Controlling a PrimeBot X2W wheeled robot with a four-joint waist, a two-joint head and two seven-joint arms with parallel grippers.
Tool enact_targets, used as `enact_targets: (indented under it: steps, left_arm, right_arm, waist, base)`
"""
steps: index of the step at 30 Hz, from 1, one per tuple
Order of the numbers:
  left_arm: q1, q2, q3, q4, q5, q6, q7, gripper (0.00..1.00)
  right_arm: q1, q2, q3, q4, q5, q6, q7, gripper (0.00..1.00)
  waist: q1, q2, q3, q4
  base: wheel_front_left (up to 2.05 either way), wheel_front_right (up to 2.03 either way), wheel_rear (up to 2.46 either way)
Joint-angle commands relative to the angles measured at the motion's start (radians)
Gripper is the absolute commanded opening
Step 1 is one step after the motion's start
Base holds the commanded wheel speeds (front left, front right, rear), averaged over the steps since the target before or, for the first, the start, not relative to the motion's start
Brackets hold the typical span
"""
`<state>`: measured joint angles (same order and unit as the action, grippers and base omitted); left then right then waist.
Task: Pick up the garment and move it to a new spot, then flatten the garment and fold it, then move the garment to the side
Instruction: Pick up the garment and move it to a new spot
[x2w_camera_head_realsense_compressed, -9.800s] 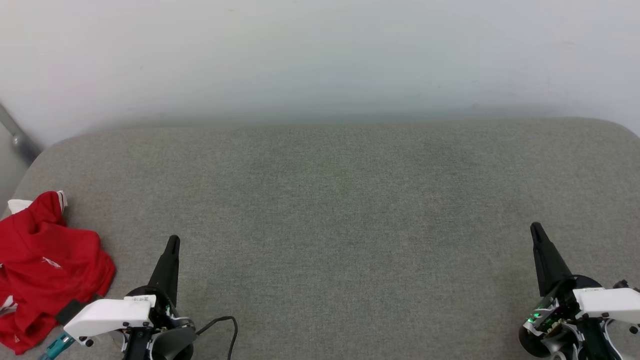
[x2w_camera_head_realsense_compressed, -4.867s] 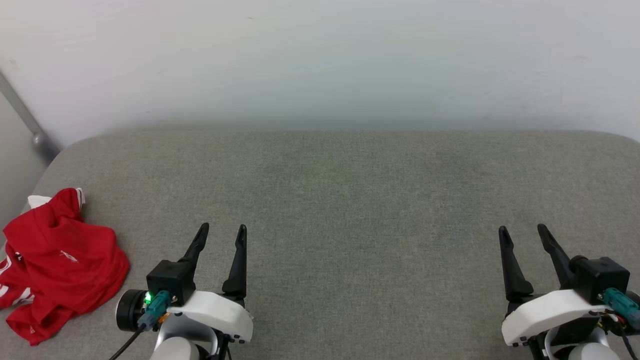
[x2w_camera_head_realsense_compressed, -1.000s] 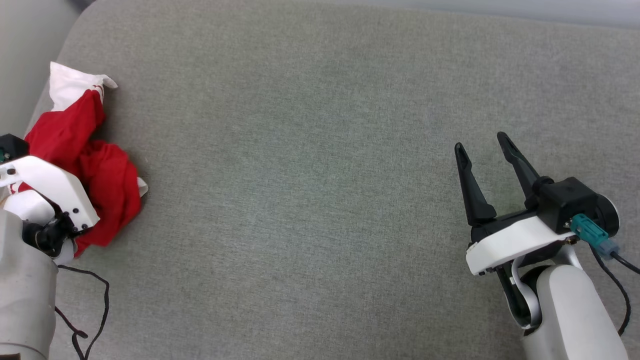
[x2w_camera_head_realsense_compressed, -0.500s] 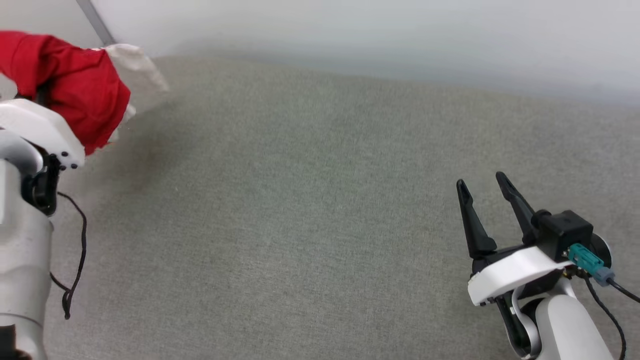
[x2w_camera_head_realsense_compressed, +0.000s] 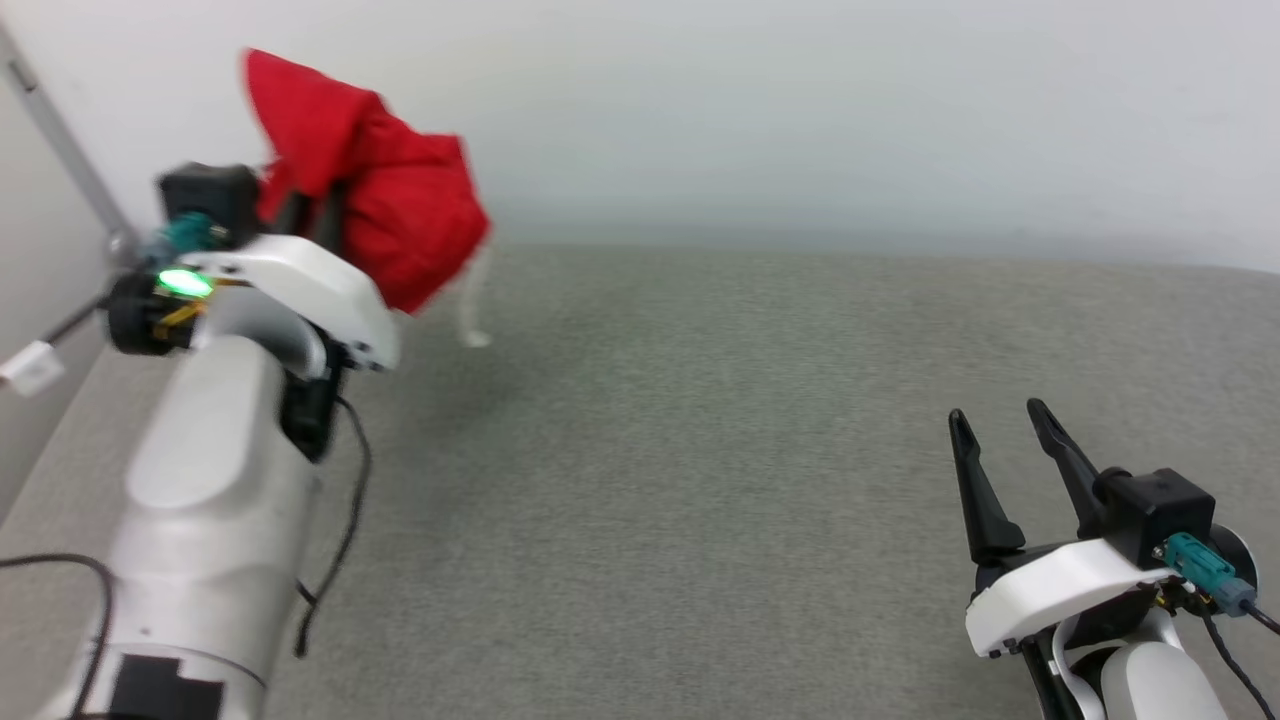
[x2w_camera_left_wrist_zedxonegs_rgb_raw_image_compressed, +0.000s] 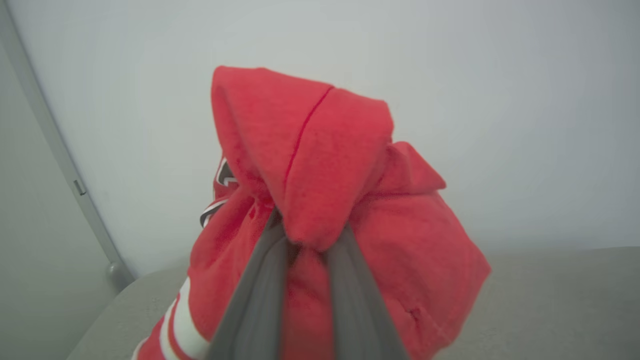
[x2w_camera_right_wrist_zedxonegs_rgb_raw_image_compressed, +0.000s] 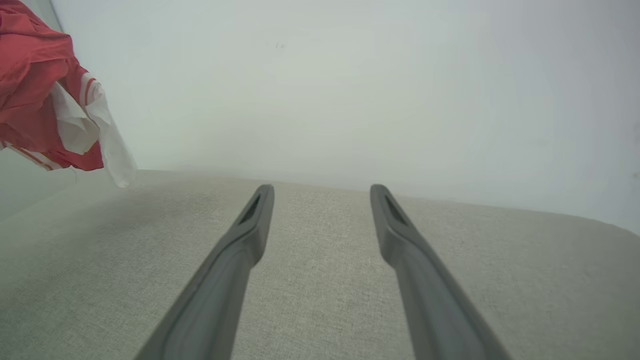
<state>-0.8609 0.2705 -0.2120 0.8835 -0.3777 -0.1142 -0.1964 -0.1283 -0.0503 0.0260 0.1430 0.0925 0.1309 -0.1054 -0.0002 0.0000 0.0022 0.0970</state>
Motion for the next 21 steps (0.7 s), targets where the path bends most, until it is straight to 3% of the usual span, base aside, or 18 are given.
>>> enact_targets:
  steps: [1, 11, 19, 20, 21]
  left_arm:
    - [0.026, -0.025, -0.015, -0.013, -0.005, -0.006, 0.000, 0.00]
    - [0.193, -0.181, -0.177, -0.110, -0.077, -0.016, 0.012, 0.00]
    - [0.417, -0.204, -0.412, -0.145, -0.160, -0.016, 0.054, 0.00]
    - [0.431, -0.201, -0.428, -0.140, -0.161, -0.016, 0.058, 0.03]
    - [0.443, -0.200, -0.446, -0.137, -0.163, -0.016, 0.063, 0.30]
  right_arm:
    - [0.015, 0.000, -0.001, -0.009, 0.004, 0.000, 0.007, 1.00]
    - [0.055, 0.000, -0.038, -0.064, -0.015, 0.000, 0.043, 1.00]
    - [0.049, 0.000, -0.019, -0.065, 0.007, 0.000, 0.037, 1.00]
    - [0.050, 0.000, -0.018, -0.062, 0.008, 0.000, 0.036, 1.00]
    - [0.052, 0.000, -0.018, -0.060, 0.009, 0.000, 0.037, 1.00]
  waist:
    - [0.0002, 0.0000, -0.017, -0.060]
    - [0.0002, 0.0000, 0.003, -0.189]
    - [0.0002, 0.0000, 0.025, -0.241]
    - [0.0002, 0.0000, 0.022, -0.241]
    - [0.0002, 0.0000, 0.020, -0.240]
  base:
    - [0.00, 0.00, 0.00]
    - [0.00, 0.00, 0.00]
    - [0.00, 0.00, 0.00]
    - [0.00, 0.00, 0.00]
    - [0.00, 0.00, 0.00]
